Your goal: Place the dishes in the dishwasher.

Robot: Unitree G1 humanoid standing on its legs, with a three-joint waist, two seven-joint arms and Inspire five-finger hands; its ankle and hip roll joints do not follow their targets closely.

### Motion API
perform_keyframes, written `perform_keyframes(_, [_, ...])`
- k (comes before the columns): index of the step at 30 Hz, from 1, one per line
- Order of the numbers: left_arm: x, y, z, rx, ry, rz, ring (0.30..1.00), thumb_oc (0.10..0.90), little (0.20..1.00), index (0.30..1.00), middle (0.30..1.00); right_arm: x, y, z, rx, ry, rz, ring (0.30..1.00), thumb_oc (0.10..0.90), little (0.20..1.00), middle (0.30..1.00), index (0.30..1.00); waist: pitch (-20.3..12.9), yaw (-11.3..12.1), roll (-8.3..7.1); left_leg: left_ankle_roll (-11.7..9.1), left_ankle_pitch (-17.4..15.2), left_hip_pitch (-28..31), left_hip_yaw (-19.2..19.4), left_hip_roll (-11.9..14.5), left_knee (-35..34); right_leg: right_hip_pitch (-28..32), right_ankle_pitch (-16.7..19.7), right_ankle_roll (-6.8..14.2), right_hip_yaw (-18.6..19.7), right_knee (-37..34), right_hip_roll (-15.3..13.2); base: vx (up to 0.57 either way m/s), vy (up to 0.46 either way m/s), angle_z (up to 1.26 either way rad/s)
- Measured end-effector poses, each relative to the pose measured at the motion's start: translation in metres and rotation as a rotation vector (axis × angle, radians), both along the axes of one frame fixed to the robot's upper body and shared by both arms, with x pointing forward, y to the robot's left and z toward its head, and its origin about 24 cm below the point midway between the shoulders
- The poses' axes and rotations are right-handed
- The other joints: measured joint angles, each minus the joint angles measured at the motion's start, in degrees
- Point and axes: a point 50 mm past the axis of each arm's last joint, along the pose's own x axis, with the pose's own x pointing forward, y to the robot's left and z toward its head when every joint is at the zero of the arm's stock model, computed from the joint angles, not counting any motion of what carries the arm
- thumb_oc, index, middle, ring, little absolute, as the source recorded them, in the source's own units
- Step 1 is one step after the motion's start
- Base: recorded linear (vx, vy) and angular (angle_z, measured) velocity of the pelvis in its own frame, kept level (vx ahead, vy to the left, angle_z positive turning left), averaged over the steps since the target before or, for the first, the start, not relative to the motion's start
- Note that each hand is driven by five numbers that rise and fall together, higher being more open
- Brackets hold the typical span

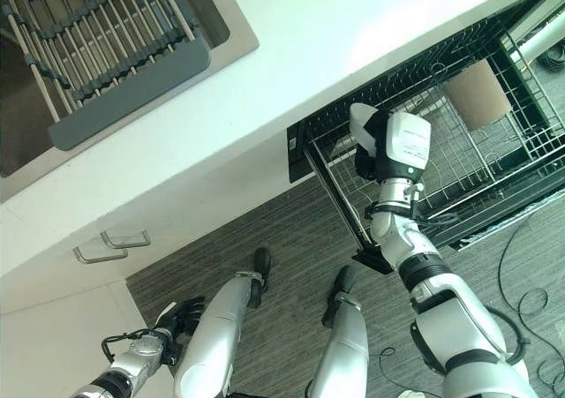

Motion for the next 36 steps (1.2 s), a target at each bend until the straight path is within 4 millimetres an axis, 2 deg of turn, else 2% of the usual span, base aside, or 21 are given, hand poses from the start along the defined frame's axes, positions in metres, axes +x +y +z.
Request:
perform_keyframes(4, [0.003, 0.003, 0.003, 0.006, -0.016, -0.001, 0.9, 0.8, 0.9, 0.9, 0.9, 0.007, 0.001, 0.012, -0.152, 0.042, 0.01, 0.3, 0.4, 0.3, 0.3, 0.3, 0.02, 0.01, -0.5, -0.62, 0.44, -2.43, -1.25, 0.8, 0.59, -1.57, 0.09, -0.07, -0.94, 0.15, 0.97, -0.03, -0.074, 0.06])
perform_keyframes(6, [0.005, 0.009, 0.006, 0.022, -0.023, -0.001, 0.9, 0.8, 0.9, 0.9, 0.9, 0.011, -0.002, 0.019, -0.25, 0.091, 0.012, 0.3, 0.4, 0.3, 0.3, 0.3, -0.01, 0.0, -1.37, -0.98, 0.66, -2.72, -1.95, 0.97, 0.59, -1.56, 0.07, -0.1, -1.49, 0.16, 1.42, -0.03, -0.113, 0.05])
perform_keyframes(8, [0.009, 0.012, 0.011, 0.029, -0.033, -0.002, 0.9, 0.8, 0.9, 0.9, 0.9, 0.013, -0.003, 0.024, -0.278, 0.136, 0.012, 0.3, 0.4, 0.3, 0.3, 0.3, -0.06, -0.06, -2.23, -0.87, 0.58, -3.11, -2.4, 1.3, 0.86, -1.55, 0.07, -0.12, -1.87, 0.24, 1.55, -0.01, -0.104, 0.07])
perform_keyframes(9, [0.01, 0.012, 0.012, 0.022, -0.037, 0.008, 0.9, 0.8, 0.9, 0.9, 0.9, 0.014, -0.004, 0.025, -0.278, 0.15, 0.006, 0.521, 0.547, 0.521, 0.521, 0.521, -0.08, -0.04, -2.43, -0.76, 0.51, -3.33, -2.58, 1.36, 0.99, -1.56, 0.08, -0.13, -2.01, 0.23, 1.61, 0.0, -0.07, 0.09])
perform_keyframes(10, [0.011, 0.013, 0.013, 0.017, -0.041, 0.015, 0.9, 0.8, 0.9, 0.9, 0.9, 0.014, -0.005, 0.025, -0.279, 0.17, 0.0, 0.9, 0.8, 0.9, 0.9, 0.9, -0.08, -0.1, -2.49, -0.75, 0.49, -3.63, -2.86, 1.43, 1.2, -1.57, 0.1, -0.15, -2.21, 0.19, 1.72, 0.0, -0.061, 0.08])
perform_keyframes(16, [0.016, 0.018, 0.02, 0.026, -0.056, 0.012, 0.9, 0.8, 0.9, 0.9, 0.9, 0.022, -0.014, 0.032, -0.128, 0.325, -0.049, 0.9, 0.8, 0.9, 0.9, 0.9, -0.22, 0.1, -3.21, -1.26, 0.33, -3.98, -3.28, 1.57, 1.43, -1.46, 0.18, -0.31, -2.45, -0.12, 1.99, 0.0, -0.008, 0.02])
perform_keyframes(19, [0.018, 0.018, 0.022, 0.03, -0.048, 0.01, 0.9, 0.8, 0.9, 0.9, 0.9, 0.024, -0.02, 0.035, 0.081, 0.4, -0.024, 0.9, 0.8, 0.9, 0.9, 0.9, -0.29, 0.09, -3.29, -1.23, 0.35, -3.94, -3.35, 1.52, 1.64, -1.34, 0.21, -0.37, -2.39, 0.12, 1.97, 0.0, 0.0, 0.0])
perform_keyframes(25, [0.017, 0.019, 0.021, 0.034, -0.036, 0.013, 0.9, 0.8, 0.9, 0.9, 0.9, 0.024, -0.029, 0.038, 0.349, 0.455, 0.037, 0.9, 0.8, 0.9, 0.9, 0.9, -0.45, -0.05, -3.33, -1.23, 0.36, -3.54, -3.22, 1.41, 1.88, -1.13, 0.21, -0.39, -2.06, 0.52, 1.83, 0.0, 0.023, -0.01])
perform_keyframes(26, [0.017, 0.019, 0.021, 0.034, -0.035, 0.012, 0.9, 0.8, 0.9, 0.9, 0.9, 0.024, -0.03, 0.037, 0.425, 0.478, 0.065, 0.9, 0.8, 0.9, 0.9, 0.9, -0.45, -0.08, -3.31, -1.23, 0.35, -3.33, -3.1, 1.29, 1.88, -1.12, 0.2, -0.4, -1.66, 0.74, 1.75, 0.02, 0.077, -0.02])
perform_keyframes(27, [0.017, 0.019, 0.021, 0.032, -0.037, 0.011, 0.9, 0.8, 0.9, 0.9, 0.9, 0.024, -0.029, 0.026, 0.495, 0.546, 0.087, 0.9, 0.8, 0.9, 0.9, 0.9, -0.47, 0.03, -3.25, -1.21, 0.34, -3.07, -2.91, 0.99, 1.86, -1.15, 0.13, -0.43, -1.3, 1.03, 1.59, 0.02, 0.086, -0.02])
perform_keyframes(28, [0.017, 0.018, 0.021, 0.024, -0.039, 0.016, 0.9, 0.8, 0.9, 0.9, 0.9, 0.021, -0.025, 0.006, 0.605, 0.597, 0.098, 0.9, 0.8, 0.9, 0.9, 0.9, -0.5, 0.02, -3.14, -1.09, 0.25, -2.83, -2.73, 0.82, 1.85, -1.27, -0.28, -0.49, -1.07, 1.62, 1.3, 0.01, 0.073, 0.0])
perform_keyframes(29, [0.015, 0.02, 0.02, 0.02, -0.036, 0.027, 0.9, 0.8, 0.9, 0.9, 0.9, 0.018, -0.02, -0.004, 0.648, 0.569, 0.125, 0.9, 0.8, 0.9, 0.9, 0.9, -0.5, -0.14, -3.15, -1.01, 0.18, -2.76, -2.61, 0.76, 1.97, -1.37, -0.5, -0.71, -0.97, 1.99, 1.12, 0.01, 0.072, -0.07])
perform_keyframes(31, [0.013, 0.019, 0.018, 0.013, -0.022, 0.043, 0.9, 0.8, 0.9, 0.9, 0.9, 0.018, -0.011, -0.004, 0.724, 0.545, 0.185, 0.9, 0.8, 0.9, 0.9, 0.9, -0.56, -1.46, -2.67, -0.73, -0.03, -2.76, -1.65, 0.65, 2.16, -1.96, -0.51, -0.72, 0.04, 2.27, 1.01, 0.0, 0.076, -0.13])
perform_keyframes(33, [0.014, 0.017, 0.018, 0.007, -0.024, 0.046, 0.9, 0.8, 0.9, 0.9, 0.9, 0.017, -0.01, -0.005, 0.724, 0.536, 0.186, 0.9, 0.8, 0.9, 0.9, 0.9, -0.71, -1.7, -2.07, -0.64, -0.09, -2.8, -1.4, 0.45, 2.2, -2.37, -0.88, -0.17, 0.77, 2.39, 1.01, -0.01, 0.056, -0.07])
perform_keyframes(36, [0.014, 0.017, 0.018, 0.005, -0.026, 0.049, 0.9, 0.8, 0.9, 0.9, 0.9, 0.018, -0.007, -0.002, 0.717, 0.522, 0.196, 0.9, 0.8, 0.9, 0.9, 0.9, -0.73, -1.61, -2.01, -0.75, -0.02, -3.15, -1.4, 0.43, 2.15, -3.16, -0.93, -0.1, 0.98, 3.09, 0.96, 0.0, 0.0, 0.0])
